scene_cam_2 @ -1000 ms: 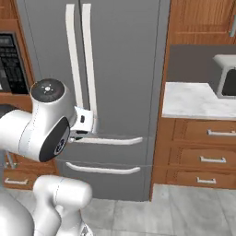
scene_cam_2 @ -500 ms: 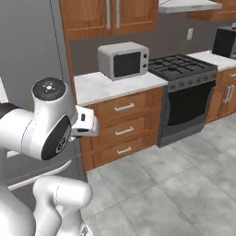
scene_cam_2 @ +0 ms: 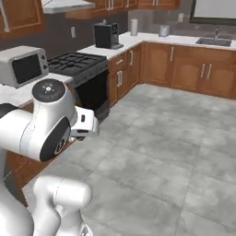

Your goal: Pick the cup of tea, navigate to the dining table, and place it on the saucer.

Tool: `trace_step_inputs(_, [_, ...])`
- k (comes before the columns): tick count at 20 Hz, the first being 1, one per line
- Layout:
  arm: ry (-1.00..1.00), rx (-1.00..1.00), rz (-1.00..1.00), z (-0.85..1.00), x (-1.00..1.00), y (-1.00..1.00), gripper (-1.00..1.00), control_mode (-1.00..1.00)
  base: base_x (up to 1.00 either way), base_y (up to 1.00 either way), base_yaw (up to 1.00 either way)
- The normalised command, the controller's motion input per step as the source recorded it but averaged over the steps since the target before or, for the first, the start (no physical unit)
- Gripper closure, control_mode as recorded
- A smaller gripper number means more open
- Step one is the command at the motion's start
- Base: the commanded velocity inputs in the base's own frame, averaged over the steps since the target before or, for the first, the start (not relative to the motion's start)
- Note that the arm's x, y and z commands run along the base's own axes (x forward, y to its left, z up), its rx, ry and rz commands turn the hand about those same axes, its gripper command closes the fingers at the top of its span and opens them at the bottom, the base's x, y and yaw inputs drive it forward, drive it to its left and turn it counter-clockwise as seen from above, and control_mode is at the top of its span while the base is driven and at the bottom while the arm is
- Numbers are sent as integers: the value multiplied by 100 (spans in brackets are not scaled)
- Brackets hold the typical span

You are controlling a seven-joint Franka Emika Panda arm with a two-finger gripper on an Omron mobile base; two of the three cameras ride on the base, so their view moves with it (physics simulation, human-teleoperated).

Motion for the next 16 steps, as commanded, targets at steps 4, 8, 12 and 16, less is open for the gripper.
trace_step_inputs(4, [0, 0, 0, 0, 0, 0, 100, 100, 0, 48, -74])
trace_step_inputs(8, [0, 0, 0, 0, 0, 0, 100, 100, 0, 42, -68])
trace_step_inputs(12, [0, 0, 0, 0, 0, 0, 100, 100, 23, 52, -53])
trace_step_inputs(16, [0, 0, 0, 0, 0, 0, 100, 100, 61, 14, -33])
